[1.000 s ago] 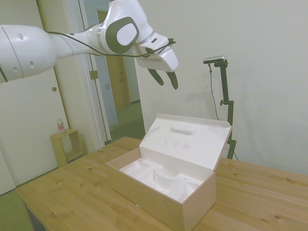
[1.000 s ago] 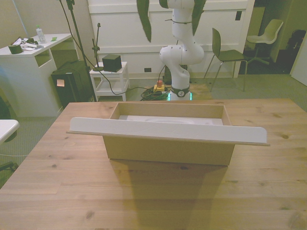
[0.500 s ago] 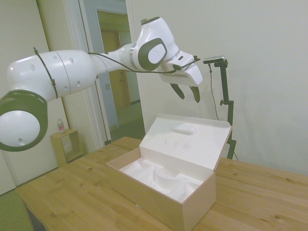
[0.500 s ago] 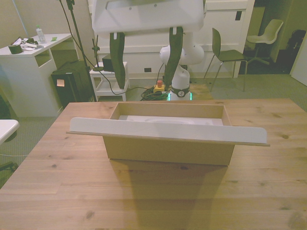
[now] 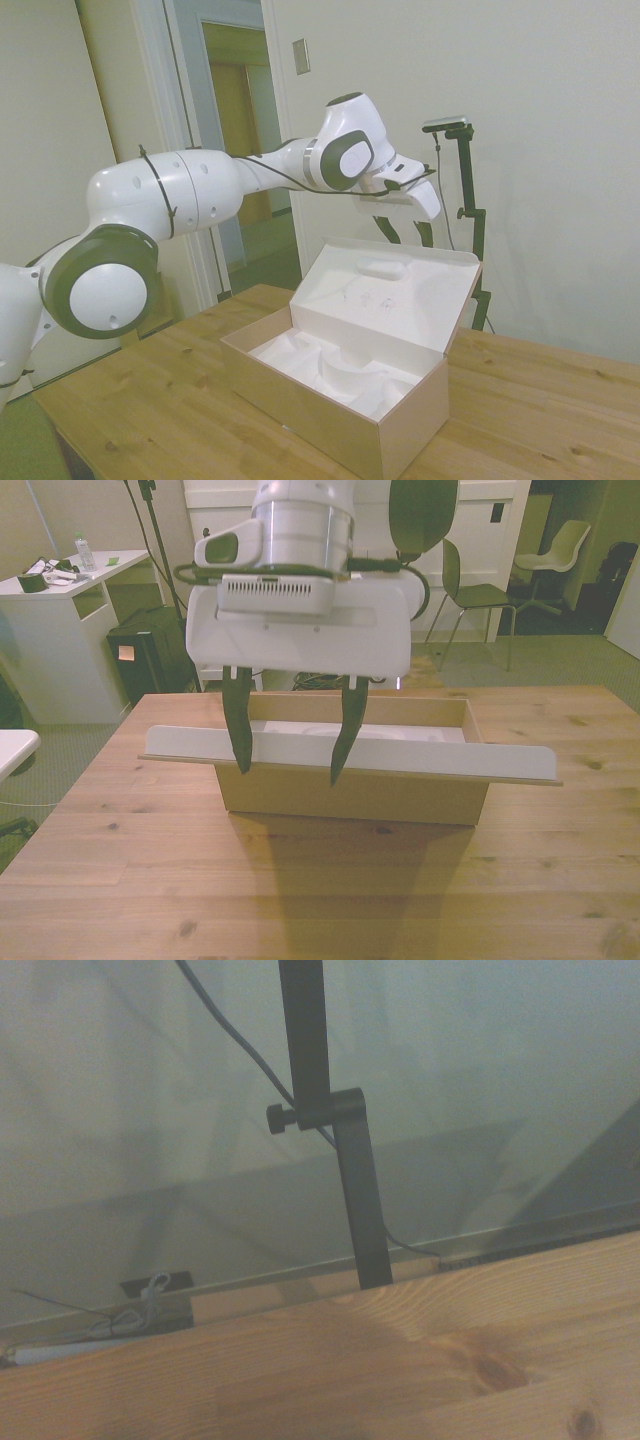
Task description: Close the box
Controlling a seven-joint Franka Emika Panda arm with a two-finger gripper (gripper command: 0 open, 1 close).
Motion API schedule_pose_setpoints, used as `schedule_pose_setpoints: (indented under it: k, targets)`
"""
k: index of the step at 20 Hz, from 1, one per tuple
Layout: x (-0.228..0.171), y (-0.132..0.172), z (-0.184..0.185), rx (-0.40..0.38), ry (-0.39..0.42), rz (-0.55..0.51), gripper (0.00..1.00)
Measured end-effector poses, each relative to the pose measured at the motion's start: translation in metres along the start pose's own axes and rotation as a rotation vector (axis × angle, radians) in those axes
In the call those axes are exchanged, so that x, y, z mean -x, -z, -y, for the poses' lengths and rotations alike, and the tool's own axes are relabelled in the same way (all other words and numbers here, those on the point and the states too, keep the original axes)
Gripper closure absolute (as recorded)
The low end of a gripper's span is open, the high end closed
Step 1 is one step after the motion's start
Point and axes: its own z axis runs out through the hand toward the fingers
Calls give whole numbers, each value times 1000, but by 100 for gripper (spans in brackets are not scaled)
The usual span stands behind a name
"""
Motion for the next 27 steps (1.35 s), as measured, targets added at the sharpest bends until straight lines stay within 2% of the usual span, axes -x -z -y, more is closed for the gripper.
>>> schedule_pose_setpoints:
  k: [3,6,14,17,19,23,27]
  targets:
    - [1,-9,1,7,17,1,0]
    - [2,2,-1,14,17,11,0]
    - [21,91,-27,52,36,94,0]
    - [56,99,-43,109,37,233,0]
    - [81,100,-49,122,40,284,0]
    - [147,108,-41,125,26,327,0]
    - [231,120,-28,104,5,335,0]
